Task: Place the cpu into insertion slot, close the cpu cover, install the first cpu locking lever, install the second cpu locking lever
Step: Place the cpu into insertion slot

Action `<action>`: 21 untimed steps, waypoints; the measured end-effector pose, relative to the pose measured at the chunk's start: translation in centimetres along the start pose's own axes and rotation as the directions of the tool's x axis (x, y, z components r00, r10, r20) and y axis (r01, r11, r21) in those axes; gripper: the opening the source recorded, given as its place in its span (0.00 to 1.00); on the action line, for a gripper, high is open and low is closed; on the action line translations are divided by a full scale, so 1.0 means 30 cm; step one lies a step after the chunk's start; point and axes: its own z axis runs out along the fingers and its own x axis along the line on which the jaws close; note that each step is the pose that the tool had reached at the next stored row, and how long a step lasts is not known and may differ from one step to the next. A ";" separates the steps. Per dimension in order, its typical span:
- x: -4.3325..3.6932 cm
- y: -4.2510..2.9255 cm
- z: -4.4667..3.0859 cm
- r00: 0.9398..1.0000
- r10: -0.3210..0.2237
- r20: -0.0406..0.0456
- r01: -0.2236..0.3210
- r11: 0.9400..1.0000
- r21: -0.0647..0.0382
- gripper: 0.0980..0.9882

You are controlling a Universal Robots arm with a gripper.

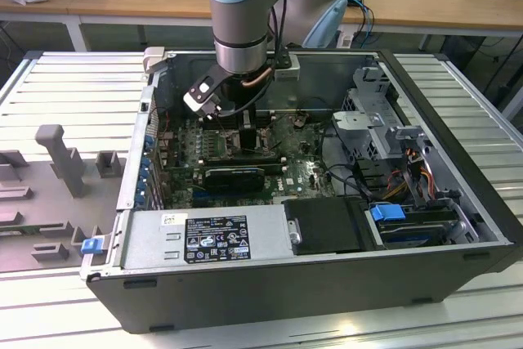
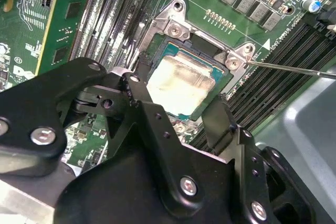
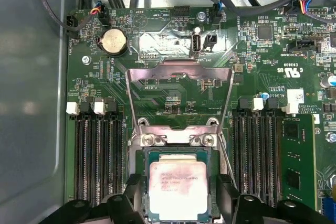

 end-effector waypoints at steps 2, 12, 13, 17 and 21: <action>0.000 0.000 -0.001 1.000 0.000 -0.001 0.000 1.000 0.000 0.64; 0.001 0.005 -0.056 1.000 0.001 -0.005 -0.001 1.000 0.000 0.41; 0.001 0.005 -0.059 1.000 0.002 -0.005 -0.002 1.000 0.000 0.27; 0.002 0.006 -0.070 1.000 0.002 -0.005 -0.002 1.000 0.000 0.07; 0.002 0.007 -0.077 1.000 0.002 -0.005 -0.002 1.000 0.000 0.01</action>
